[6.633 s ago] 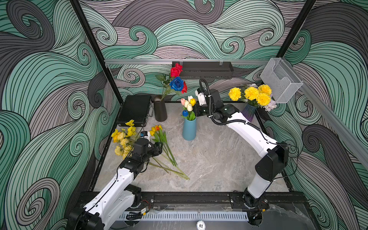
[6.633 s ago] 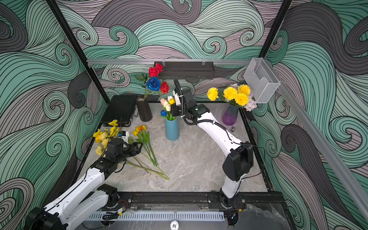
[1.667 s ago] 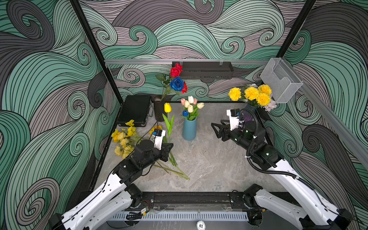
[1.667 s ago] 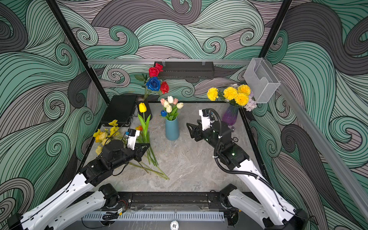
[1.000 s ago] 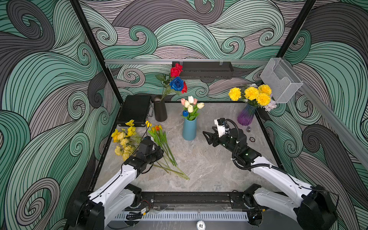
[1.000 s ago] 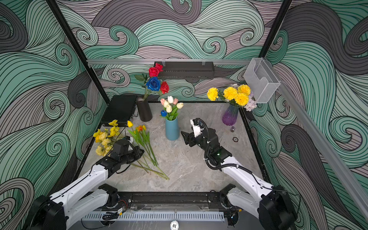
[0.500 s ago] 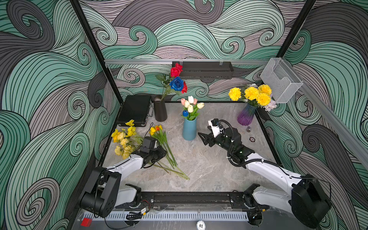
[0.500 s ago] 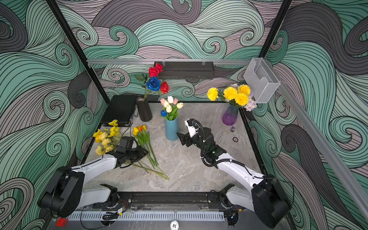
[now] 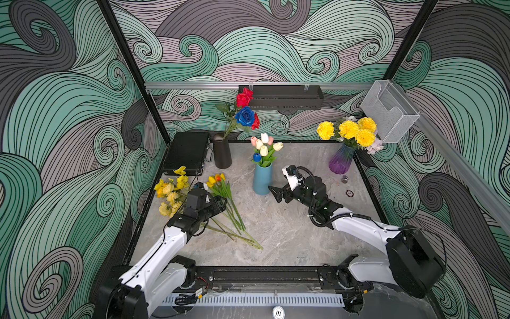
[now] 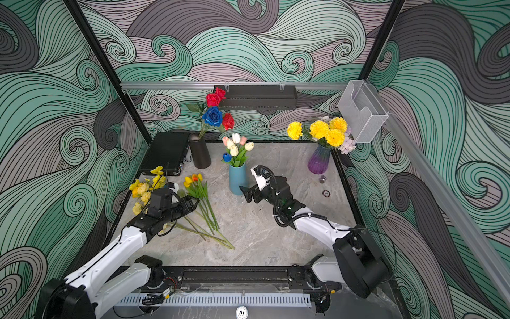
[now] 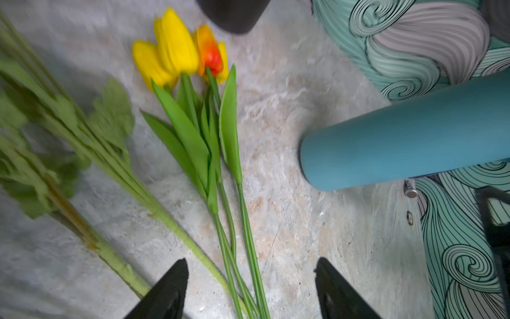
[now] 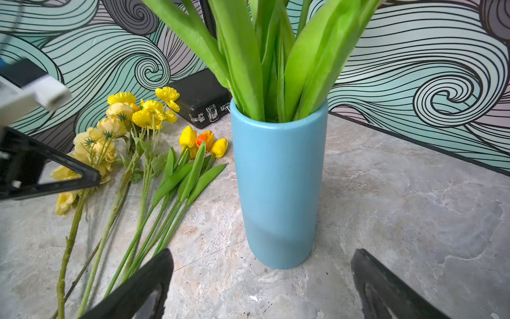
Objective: Pick out yellow flowers from the vase
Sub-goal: Place the flower at the center of the board, then move the vase to the center of the board.
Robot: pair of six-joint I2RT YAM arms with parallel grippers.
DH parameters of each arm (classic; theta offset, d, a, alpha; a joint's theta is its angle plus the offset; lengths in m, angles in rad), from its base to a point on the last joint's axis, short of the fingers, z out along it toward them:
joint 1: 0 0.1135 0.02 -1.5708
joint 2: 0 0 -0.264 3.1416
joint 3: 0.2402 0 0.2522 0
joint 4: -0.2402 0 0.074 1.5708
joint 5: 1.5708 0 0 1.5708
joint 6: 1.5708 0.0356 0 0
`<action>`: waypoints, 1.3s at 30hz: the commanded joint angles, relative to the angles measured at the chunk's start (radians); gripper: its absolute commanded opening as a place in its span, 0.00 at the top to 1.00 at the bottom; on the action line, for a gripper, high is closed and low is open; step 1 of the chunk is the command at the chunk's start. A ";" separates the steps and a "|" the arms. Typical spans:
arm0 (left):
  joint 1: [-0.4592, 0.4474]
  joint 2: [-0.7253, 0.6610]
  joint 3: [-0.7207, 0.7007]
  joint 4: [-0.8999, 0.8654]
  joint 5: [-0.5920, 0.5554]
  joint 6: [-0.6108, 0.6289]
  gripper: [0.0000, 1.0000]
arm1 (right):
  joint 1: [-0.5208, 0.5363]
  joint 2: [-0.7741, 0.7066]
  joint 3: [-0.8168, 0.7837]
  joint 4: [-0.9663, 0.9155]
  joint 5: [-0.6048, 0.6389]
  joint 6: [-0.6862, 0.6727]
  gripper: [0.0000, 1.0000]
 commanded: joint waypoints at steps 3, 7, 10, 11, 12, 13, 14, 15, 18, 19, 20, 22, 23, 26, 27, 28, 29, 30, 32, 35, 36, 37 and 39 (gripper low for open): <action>0.010 -0.098 -0.030 0.012 -0.094 0.082 0.21 | 0.006 0.082 0.060 0.123 -0.011 -0.046 0.01; 0.011 -0.123 -0.074 0.064 -0.094 0.081 0.15 | 0.006 0.172 0.101 0.225 0.010 -0.060 0.01; 0.011 -0.132 -0.097 0.094 -0.085 0.095 0.13 | 0.007 0.242 0.145 0.274 0.008 -0.069 0.01; 0.011 -0.135 -0.102 0.097 -0.086 0.098 0.13 | 0.006 0.260 0.160 0.282 0.007 -0.072 0.01; 0.012 -0.140 -0.109 0.098 -0.086 0.103 0.13 | 0.006 0.281 0.174 0.297 0.005 -0.073 0.02; 0.012 -0.145 -0.113 0.101 -0.089 0.107 0.12 | 0.006 0.297 0.185 0.314 0.003 -0.075 0.02; 0.012 -0.148 -0.118 0.100 -0.092 0.110 0.12 | 0.006 0.311 0.194 0.327 0.003 -0.078 0.02; 0.012 -0.150 -0.120 0.098 -0.094 0.112 0.12 | 0.005 0.326 0.205 0.332 0.001 -0.081 0.02; 0.015 -0.147 -0.125 0.096 -0.099 0.115 0.11 | 0.004 0.362 0.244 0.320 0.002 -0.086 0.02; 0.014 -0.144 -0.126 0.098 -0.100 0.118 0.11 | 0.005 0.373 0.252 0.324 0.007 -0.084 0.02; 0.014 -0.144 -0.126 0.098 -0.099 0.120 0.11 | 0.004 0.382 0.257 0.329 0.008 -0.082 0.02; 0.014 -0.136 -0.125 0.105 -0.097 0.124 0.10 | 0.001 0.403 0.270 0.333 0.010 -0.073 0.03; 0.015 -0.133 -0.125 0.107 -0.097 0.127 0.10 | 0.000 0.411 0.277 0.333 0.010 -0.067 0.04; 0.017 -0.121 -0.126 0.116 -0.095 0.129 0.10 | -0.002 0.432 0.292 0.339 0.008 -0.053 0.07; 0.018 -0.117 -0.127 0.118 -0.096 0.129 0.10 | 0.000 0.438 0.297 0.339 0.008 -0.051 0.09; 0.017 -0.114 -0.128 0.119 -0.095 0.131 0.10 | -0.001 0.443 0.298 0.341 0.007 -0.049 0.12; 0.018 -0.111 -0.128 0.118 -0.096 0.130 0.10 | -0.002 0.446 0.301 0.343 0.007 -0.051 0.15; 0.019 -0.109 -0.129 0.119 -0.097 0.132 0.10 | -0.002 0.446 0.300 0.344 0.006 -0.052 0.19; 0.020 -0.107 -0.130 0.118 -0.096 0.130 0.10 | -0.002 0.450 0.301 0.351 0.004 -0.055 0.25; 0.021 -0.107 -0.132 0.116 -0.099 0.128 0.10 | -0.002 0.458 0.303 0.354 0.007 -0.065 0.34; 0.021 -0.108 -0.133 0.118 -0.100 0.126 0.10 | -0.001 0.462 0.305 0.358 0.013 -0.067 0.36; 0.022 -0.107 -0.134 0.119 -0.100 0.126 0.10 | -0.002 0.467 0.306 0.363 0.019 -0.069 0.37; 0.022 -0.107 -0.133 0.119 -0.102 0.126 0.10 | -0.002 0.484 0.308 0.394 0.028 -0.063 0.39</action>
